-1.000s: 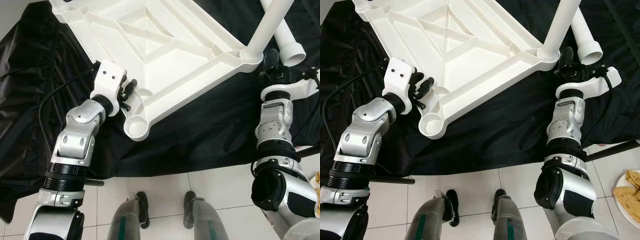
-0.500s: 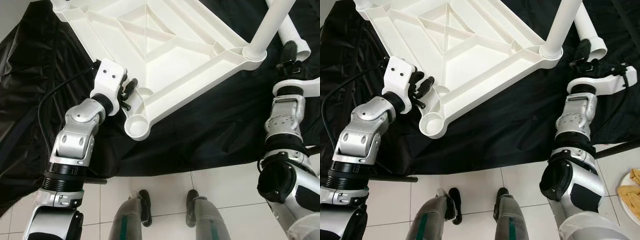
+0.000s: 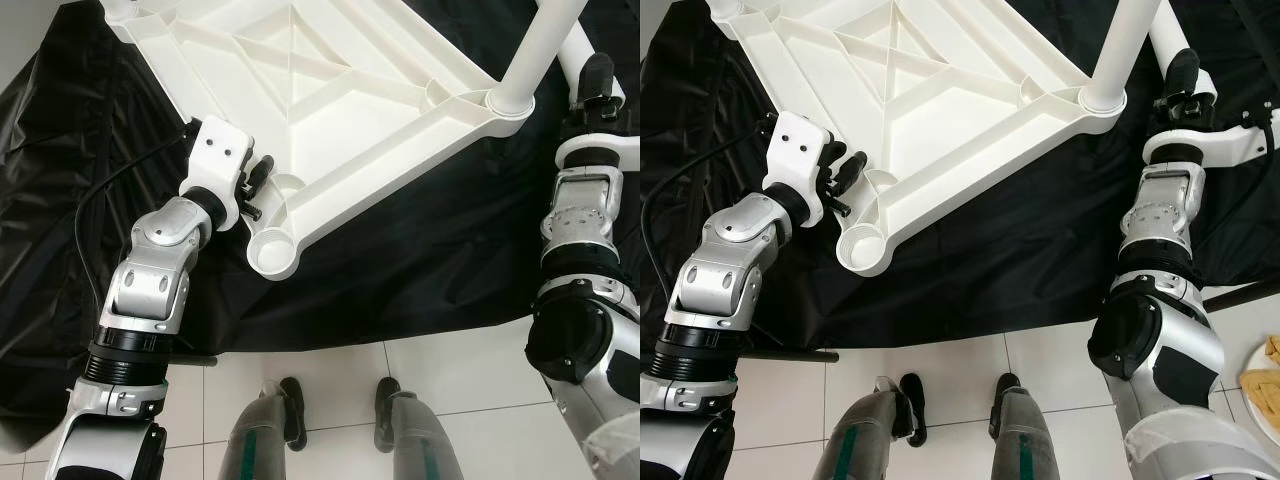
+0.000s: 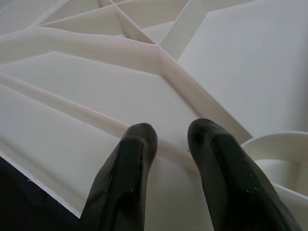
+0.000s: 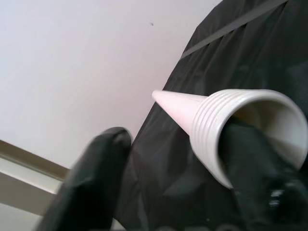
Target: Building children table
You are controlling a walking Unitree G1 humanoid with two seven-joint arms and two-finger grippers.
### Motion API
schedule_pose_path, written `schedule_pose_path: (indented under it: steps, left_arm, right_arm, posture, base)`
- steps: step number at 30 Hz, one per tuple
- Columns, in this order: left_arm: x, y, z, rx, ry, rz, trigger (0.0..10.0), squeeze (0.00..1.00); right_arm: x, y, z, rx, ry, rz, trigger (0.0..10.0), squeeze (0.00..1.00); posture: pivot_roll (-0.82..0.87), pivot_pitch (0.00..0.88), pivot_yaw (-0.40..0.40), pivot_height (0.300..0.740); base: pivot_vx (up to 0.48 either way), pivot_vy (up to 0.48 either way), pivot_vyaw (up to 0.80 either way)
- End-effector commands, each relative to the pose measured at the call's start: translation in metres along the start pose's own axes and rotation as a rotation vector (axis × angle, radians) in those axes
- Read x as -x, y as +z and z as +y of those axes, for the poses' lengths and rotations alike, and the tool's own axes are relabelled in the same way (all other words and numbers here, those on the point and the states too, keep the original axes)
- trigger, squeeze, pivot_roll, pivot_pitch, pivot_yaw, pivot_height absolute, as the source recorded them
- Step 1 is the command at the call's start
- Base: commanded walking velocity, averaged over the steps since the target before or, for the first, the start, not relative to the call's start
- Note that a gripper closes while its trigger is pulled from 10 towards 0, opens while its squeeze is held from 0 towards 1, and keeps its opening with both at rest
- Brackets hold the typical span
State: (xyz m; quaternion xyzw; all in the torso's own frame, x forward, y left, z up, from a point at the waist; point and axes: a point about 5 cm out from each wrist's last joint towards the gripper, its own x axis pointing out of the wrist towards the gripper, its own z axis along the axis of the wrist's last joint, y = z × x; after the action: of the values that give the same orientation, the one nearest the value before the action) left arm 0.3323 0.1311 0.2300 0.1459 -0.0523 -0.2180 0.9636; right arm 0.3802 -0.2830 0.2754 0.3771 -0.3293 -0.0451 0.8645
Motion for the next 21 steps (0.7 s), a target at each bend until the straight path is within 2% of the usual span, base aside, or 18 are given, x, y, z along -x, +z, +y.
schedule_pose_path:
  steps: [1,2,4,5,9,10,11,12,14,16,17,18,19,20,21]
  left_arm:
    - [0.003,-0.022,-0.003,0.022,-0.010,0.098,10.0,0.00]
    - [0.003,-0.022,-0.002,0.021,-0.008,0.099,10.0,0.00]
    - [0.004,-0.021,-0.002,0.019,-0.003,0.100,10.0,0.00]
    - [0.005,-0.021,-0.001,0.019,-0.002,0.099,10.0,0.00]
    - [0.006,-0.021,-0.001,0.015,0.003,0.099,10.0,0.00]
    - [0.007,-0.021,-0.001,0.013,0.004,0.099,10.0,0.00]
    - [0.007,-0.021,-0.001,0.012,0.004,0.099,10.0,0.00]
    - [0.007,-0.021,-0.001,0.011,0.004,0.100,10.0,0.00]
    - [0.007,-0.021,-0.001,0.011,0.004,0.101,10.0,0.00]
    - [0.007,-0.022,-0.002,0.009,0.001,0.105,10.0,0.00]
    - [0.007,-0.022,-0.002,0.007,0.000,0.106,10.0,0.00]
    - [0.007,-0.022,-0.002,0.007,0.000,0.106,10.0,0.00]
    - [0.007,-0.022,-0.002,0.006,-0.001,0.107,10.0,0.00]
    - [0.007,-0.023,-0.001,0.005,0.000,0.108,10.0,0.00]
    - [0.007,-0.023,-0.001,0.005,0.000,0.108,10.0,0.00]
  right_arm:
    - [0.000,-0.008,0.003,-0.001,0.019,0.041,2.4,0.00]
    - [-0.002,-0.010,0.005,-0.007,0.023,0.058,1.6,0.00]
    - [-0.004,-0.013,0.007,-0.009,0.015,0.092,3.0,0.00]
    - [-0.005,-0.015,0.007,-0.022,0.011,0.104,2.1,0.00]
    - [-0.005,-0.020,0.005,-0.023,-0.019,0.147,2.5,0.00]
    - [-0.005,-0.021,0.005,-0.017,-0.026,0.157,1.1,0.00]
    - [-0.004,-0.022,0.004,-0.013,-0.029,0.161,1.1,0.00]
    - [-0.004,-0.023,0.004,-0.003,-0.037,0.167,0.0,0.00]
    - [-0.003,-0.024,0.003,0.003,-0.043,0.172,0.0,0.00]
    - [-0.002,-0.027,0.005,0.073,-0.015,0.182,0.0,0.00]
    - [0.000,-0.027,0.006,0.134,0.016,0.175,3.5,0.00]
    - [0.000,-0.027,0.006,0.134,0.016,0.175,3.5,0.00]
    - [0.001,-0.027,0.008,0.174,0.038,0.170,3.5,0.00]
    - [0.002,-0.026,0.009,0.220,0.062,0.148,5.9,0.00]
    - [0.002,-0.026,0.009,0.220,0.062,0.148,5.9,0.00]
  posture:
    - [0.13,0.321,0.146,0.740]
    - [0.13,0.321,0.145,0.740]
    - [0.14,0.323,0.142,0.740]
    - [0.14,0.323,0.140,0.740]
    - [0.14,0.324,0.135,0.740]
    - [0.14,0.324,0.134,0.740]
    - [0.14,0.323,0.133,0.740]
    - [0.15,0.324,0.132,0.740]
    - [0.15,0.324,0.132,0.740]
    - [0.15,0.323,0.128,0.740]
    - [0.15,0.321,0.123,0.740]
    - [0.15,0.321,0.123,0.740]
    - [0.15,0.320,0.122,0.740]
    - [0.15,0.317,0.117,0.740]
    - [0.15,0.317,0.117,0.740]
  base:
    - [0.000,0.000,0.00]
    - [0.000,0.000,0.00]
    - [0.000,0.000,0.00]
    - [0.000,0.000,0.00]
    - [0.000,0.000,0.00]
    - [0.000,0.000,0.00]
    - [0.000,0.000,0.00]
    - [0.000,0.000,0.00]
    - [0.000,0.000,0.00]
    - [0.000,0.000,0.00]
    - [0.000,0.000,0.00]
    - [0.000,0.000,0.00]
    - [0.000,0.000,0.00]
    - [0.000,0.000,0.00]
    - [0.000,0.000,0.00]
